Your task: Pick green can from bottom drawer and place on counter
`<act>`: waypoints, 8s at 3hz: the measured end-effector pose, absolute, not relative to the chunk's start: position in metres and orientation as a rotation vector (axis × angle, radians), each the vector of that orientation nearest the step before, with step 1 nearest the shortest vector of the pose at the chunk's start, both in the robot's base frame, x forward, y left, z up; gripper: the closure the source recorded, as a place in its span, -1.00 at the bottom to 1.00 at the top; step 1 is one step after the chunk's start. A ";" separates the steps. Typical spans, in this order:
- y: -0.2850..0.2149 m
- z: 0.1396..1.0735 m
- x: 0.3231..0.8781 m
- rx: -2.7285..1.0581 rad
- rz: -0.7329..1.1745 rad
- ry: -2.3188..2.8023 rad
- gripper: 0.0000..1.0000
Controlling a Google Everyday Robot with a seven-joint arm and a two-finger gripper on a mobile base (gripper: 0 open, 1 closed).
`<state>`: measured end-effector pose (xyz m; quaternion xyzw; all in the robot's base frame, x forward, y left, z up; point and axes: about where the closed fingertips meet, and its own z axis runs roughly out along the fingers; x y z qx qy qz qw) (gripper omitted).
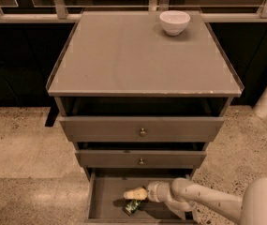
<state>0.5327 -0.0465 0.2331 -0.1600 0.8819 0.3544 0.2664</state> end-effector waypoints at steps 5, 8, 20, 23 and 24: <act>-0.004 0.175 0.506 -0.368 0.957 2.544 -1.00; 0.014 0.161 0.497 -0.344 1.078 2.644 -1.00; 0.056 0.199 0.499 -0.533 1.180 2.604 -0.21; 0.039 0.202 0.492 -0.508 1.030 2.624 -1.00; 0.039 0.198 0.489 -0.494 0.953 2.644 -1.00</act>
Offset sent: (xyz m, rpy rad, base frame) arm -0.0245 0.0136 -0.0431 -0.0400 0.0889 -0.0396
